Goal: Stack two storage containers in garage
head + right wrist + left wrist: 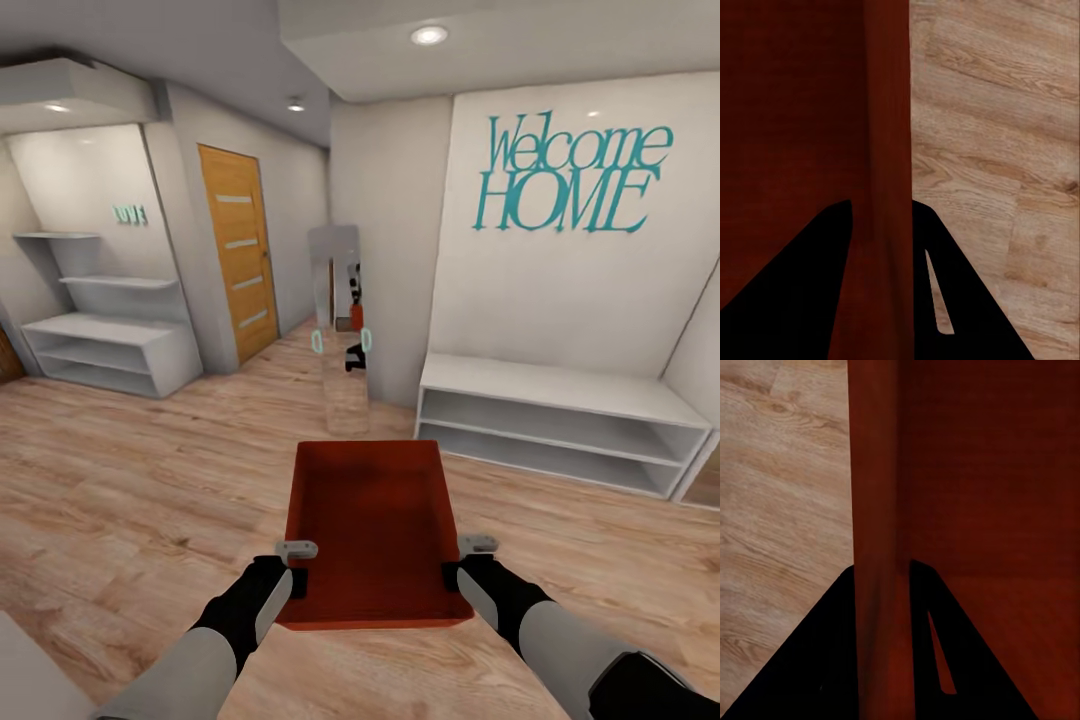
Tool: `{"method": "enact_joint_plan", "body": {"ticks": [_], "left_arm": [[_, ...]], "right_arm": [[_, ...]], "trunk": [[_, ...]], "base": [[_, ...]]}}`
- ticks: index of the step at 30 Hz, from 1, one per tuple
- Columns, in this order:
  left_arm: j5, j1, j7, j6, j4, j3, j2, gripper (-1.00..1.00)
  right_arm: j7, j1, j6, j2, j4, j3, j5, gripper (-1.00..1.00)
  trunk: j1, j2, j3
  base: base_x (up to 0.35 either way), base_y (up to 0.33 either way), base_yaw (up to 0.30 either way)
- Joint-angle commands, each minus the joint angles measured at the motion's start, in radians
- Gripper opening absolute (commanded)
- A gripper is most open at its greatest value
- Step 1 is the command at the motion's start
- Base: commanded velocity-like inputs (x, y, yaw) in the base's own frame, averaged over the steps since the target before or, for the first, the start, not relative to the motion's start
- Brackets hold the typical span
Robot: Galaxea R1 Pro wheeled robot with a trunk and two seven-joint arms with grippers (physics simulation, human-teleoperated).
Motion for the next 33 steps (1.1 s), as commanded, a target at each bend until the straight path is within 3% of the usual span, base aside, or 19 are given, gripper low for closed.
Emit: {"method": "enact_joint_plan", "body": {"ticks": [1, 26, 33], "left_arm": [[0.003, -0.001, 0.014, 0.008, 0.052, -0.015, 0.002, -1.0], [0.003, -0.001, 0.014, 0.008, 0.052, -0.015, 0.002, -1.0], [0.003, -0.001, 0.014, 0.008, 0.052, -0.015, 0.002, -1.0]], "right_arm": [[0.001, -0.002, 0.0, -0.001, -0.007, 0.026, -0.016, -1.0], [0.001, -0.002, 0.0, -0.002, -0.007, 0.026, -0.016, -1.0], [0.002, -0.002, 0.0, -0.003, -0.007, 0.026, -0.016, -1.0]], "trunk": [[0.001, -0.002, -0.002], [0.001, -0.002, -0.002], [0.001, -0.002, -0.002]], "base": [[0.322, 0.0, 0.269], [0.322, 0.0, 0.269], [0.322, 0.0, 0.05]]}}
